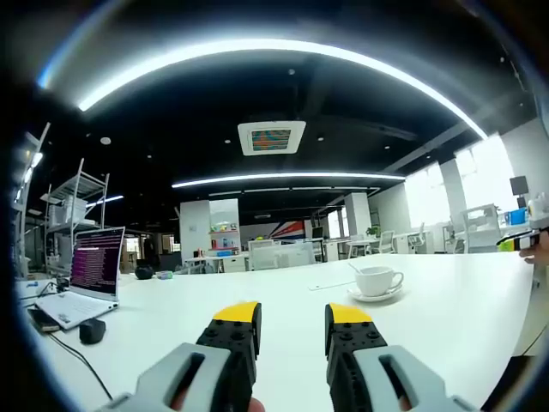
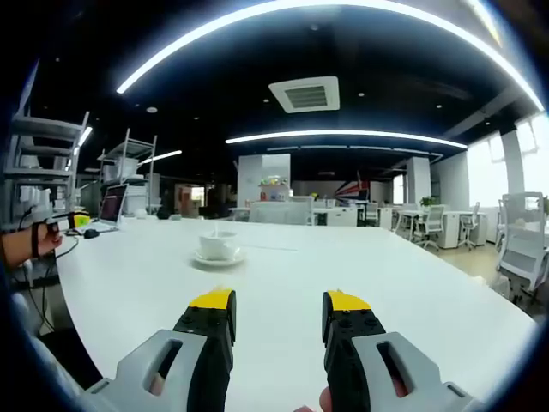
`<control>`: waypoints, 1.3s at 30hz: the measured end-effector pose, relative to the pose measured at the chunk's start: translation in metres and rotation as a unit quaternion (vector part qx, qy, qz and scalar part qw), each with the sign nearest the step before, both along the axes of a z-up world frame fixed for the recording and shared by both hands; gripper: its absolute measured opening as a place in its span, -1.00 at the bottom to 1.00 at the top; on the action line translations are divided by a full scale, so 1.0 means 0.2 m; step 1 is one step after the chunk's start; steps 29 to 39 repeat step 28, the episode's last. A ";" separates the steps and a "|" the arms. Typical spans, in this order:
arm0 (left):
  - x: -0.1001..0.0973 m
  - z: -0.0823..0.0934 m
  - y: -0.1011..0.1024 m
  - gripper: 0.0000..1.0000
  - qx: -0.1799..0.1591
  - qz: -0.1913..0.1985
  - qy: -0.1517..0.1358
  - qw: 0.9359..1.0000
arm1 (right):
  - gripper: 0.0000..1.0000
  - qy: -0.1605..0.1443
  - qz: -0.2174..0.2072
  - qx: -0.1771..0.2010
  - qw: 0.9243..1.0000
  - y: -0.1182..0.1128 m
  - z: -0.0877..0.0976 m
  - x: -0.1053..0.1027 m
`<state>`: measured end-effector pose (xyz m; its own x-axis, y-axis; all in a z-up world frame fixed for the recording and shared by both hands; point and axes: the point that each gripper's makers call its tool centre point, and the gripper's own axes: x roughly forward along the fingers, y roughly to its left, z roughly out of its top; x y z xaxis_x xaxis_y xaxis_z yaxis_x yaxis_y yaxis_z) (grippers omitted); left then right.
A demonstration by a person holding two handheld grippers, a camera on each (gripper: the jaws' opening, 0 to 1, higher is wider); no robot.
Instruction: Tidy tabletop coffee trays, cups and spoons，present forward
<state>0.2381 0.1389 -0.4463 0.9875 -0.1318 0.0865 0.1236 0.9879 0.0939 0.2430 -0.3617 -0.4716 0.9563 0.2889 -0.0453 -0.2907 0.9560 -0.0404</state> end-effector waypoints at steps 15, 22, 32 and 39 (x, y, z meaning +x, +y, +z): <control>-0.01 0.01 -0.01 -0.37 -0.003 -0.001 0.001 1.000 | -0.19 -0.001 0.000 0.000 1.000 0.00 0.00 0.01; -0.01 0.02 -0.03 -0.37 -0.002 0.000 -0.002 1.000 | -0.19 -0.001 0.001 0.002 1.000 0.01 0.00 0.01; -0.02 0.01 -0.02 -0.37 -0.006 0.004 -0.001 1.000 | -0.19 -0.001 0.000 0.001 1.000 0.00 0.00 0.01; -0.02 0.01 -0.02 -0.37 -0.006 0.004 -0.001 1.000 | -0.19 -0.001 0.000 0.001 1.000 0.00 0.00 0.01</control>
